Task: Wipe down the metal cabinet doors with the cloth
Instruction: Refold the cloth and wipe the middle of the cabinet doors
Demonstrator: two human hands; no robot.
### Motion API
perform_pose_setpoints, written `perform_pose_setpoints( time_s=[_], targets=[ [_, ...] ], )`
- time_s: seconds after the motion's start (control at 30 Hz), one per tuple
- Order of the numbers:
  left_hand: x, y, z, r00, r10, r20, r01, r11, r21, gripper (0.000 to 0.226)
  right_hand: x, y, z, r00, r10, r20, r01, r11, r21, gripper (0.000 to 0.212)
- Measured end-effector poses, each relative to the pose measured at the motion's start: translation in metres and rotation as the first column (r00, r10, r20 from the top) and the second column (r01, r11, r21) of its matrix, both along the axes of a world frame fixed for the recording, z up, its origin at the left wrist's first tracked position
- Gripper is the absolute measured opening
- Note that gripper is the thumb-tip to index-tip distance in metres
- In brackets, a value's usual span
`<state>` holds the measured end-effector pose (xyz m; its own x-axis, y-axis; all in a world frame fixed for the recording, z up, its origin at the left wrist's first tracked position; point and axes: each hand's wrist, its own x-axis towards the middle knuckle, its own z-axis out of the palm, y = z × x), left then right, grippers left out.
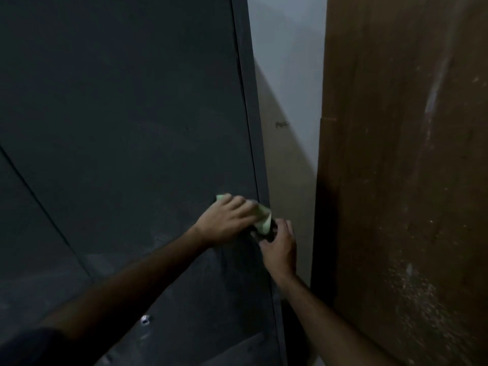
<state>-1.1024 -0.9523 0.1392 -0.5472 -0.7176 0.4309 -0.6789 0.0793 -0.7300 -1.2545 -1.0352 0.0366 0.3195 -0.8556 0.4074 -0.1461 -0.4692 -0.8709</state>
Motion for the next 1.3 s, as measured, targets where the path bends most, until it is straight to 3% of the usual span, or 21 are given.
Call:
perform_pose_setpoints(
  time_s=[0.07, 0.13, 0.2, 0.27, 0.33, 0.4, 0.47, 0.53, 0.63, 0.7, 0.73, 0.77, 0.8, 0.9, 0.97, 1.0, 1.07, 1.17, 1.23, 1.27, 1.3],
  targets=[
    [0.004, -0.002, 0.014, 0.996, 0.009, 0.084, -0.01, 1.0, 0.003, 0.049, -0.001, 0.003, 0.001, 1.0, -0.009, -0.009, 0.009, 1.0, 0.006, 0.047],
    [-0.003, -0.008, 0.051, 0.983, 0.055, -0.177, -0.099, 0.962, -0.254, 0.059, 0.0, 0.003, 0.002, 1.0, -0.023, -0.019, 0.024, 1.0, 0.013, 0.053],
    [-0.008, -0.009, 0.09, 0.914, 0.005, -0.405, -0.236, 0.82, -0.522, 0.055, 0.001, 0.002, 0.0, 1.0, 0.006, 0.002, -0.006, 0.999, 0.032, 0.052],
    [-0.011, -0.011, 0.099, 0.857, -0.048, -0.513, -0.331, 0.713, -0.619, 0.053, 0.0, 0.002, 0.0, 1.0, 0.014, 0.004, -0.014, 0.999, 0.038, 0.051],
    [-0.01, -0.012, 0.077, 0.881, -0.021, -0.473, -0.272, 0.795, -0.542, 0.06, 0.001, 0.001, 0.001, 1.0, -0.011, -0.006, 0.012, 1.0, 0.018, 0.052],
    [-0.005, -0.005, 0.044, 0.973, 0.034, -0.227, -0.102, 0.95, -0.296, 0.069, 0.002, 0.002, 0.003, 0.999, -0.039, -0.037, 0.039, 0.999, 0.005, 0.054],
    [0.006, 0.006, 0.044, 0.999, 0.029, -0.039, -0.033, 0.992, -0.12, 0.065, 0.001, 0.003, 0.005, 0.998, -0.037, -0.055, 0.037, 0.999, 0.005, 0.055],
    [0.013, 0.012, 0.074, 0.991, 0.012, -0.131, -0.046, 0.964, -0.262, 0.06, -0.001, 0.003, 0.006, 0.998, -0.013, -0.054, 0.014, 1.0, 0.022, 0.055],
    [0.028, 0.028, 0.144, 0.894, -0.041, -0.446, -0.305, 0.674, -0.673, 0.056, -0.002, 0.004, 0.005, 0.999, 0.016, -0.028, -0.016, 1.0, 0.026, 0.055],
    [0.033, 0.037, 0.171, 0.783, -0.204, -0.588, -0.453, 0.46, -0.764, 0.057, -0.003, 0.004, 0.005, 0.999, 0.013, -0.042, -0.011, 1.0, 0.029, 0.055],
    [0.03, 0.033, 0.169, 0.752, -0.249, -0.611, -0.489, 0.411, -0.769, 0.06, -0.003, 0.004, 0.005, 0.999, 0.013, -0.046, -0.011, 0.999, 0.03, 0.055],
    [0.023, 0.027, 0.157, 0.757, -0.238, -0.609, -0.481, 0.428, -0.765, 0.06, -0.002, 0.003, 0.005, 0.999, 0.012, -0.046, -0.011, 1.0, 0.028, 0.054],
    [0.014, 0.02, 0.137, 0.793, -0.181, -0.582, -0.423, 0.523, -0.739, 0.059, -0.002, 0.003, 0.006, 0.999, 0.011, -0.049, -0.01, 1.0, 0.02, 0.054],
    [0.008, 0.013, 0.061, 0.971, 0.043, -0.233, -0.121, 0.935, -0.332, 0.061, -0.001, 0.003, 0.005, 0.998, -0.002, -0.064, 0.002, 1.0, 0.001, 0.052],
    [0.024, 0.029, 0.045, 0.999, 0.039, -0.038, -0.045, 0.987, -0.157, 0.057, -0.001, 0.003, 0.005, 0.999, 0.0, -0.054, 0.0, 1.0, 0.004, 0.051],
    [0.032, 0.038, 0.05, 0.998, 0.031, -0.061, -0.043, 0.978, -0.206, 0.055, -0.001, 0.004, 0.006, 0.999, 0.004, -0.052, -0.004, 1.0, 0.006, 0.05],
    [0.048, 0.061, 0.07, 0.97, 0.037, -0.24, -0.141, 0.891, -0.432, 0.056, -0.003, 0.004, 0.009, 0.999, 0.004, -0.053, -0.004, 1.0, 0.003, 0.05],
    [0.095, 0.115, 0.1, 0.841, 0.032, -0.541, -0.448, 0.602, -0.661, 0.059, -0.003, 0.006, 0.011, 0.999, 0.003, -0.053, -0.002, 1.0, 0.005, 0.05],
    [0.104, 0.131, 0.093, 0.685, -0.181, -0.705, -0.61, 0.385, -0.692, 0.054, -0.003, 0.008, 0.012, 0.998, -0.008, -0.062, 0.008, 1.0, -0.001, 0.051],
    [0.1, 0.13, 0.078, 0.622, -0.243, -0.744, -0.668, 0.33, -0.667, 0.054, -0.002, 0.01, 0.011, 0.998, -0.014, -0.065, 0.014, 1.0, -0.003, 0.051],
    [0.092, 0.127, 0.059, 0.598, -0.222, -0.77, -0.686, 0.354, -0.635, 0.056, -0.002, 0.011, 0.011, 0.998, -0.019, -0.068, 0.019, 1.0, -0.009, 0.051]
  ],
)
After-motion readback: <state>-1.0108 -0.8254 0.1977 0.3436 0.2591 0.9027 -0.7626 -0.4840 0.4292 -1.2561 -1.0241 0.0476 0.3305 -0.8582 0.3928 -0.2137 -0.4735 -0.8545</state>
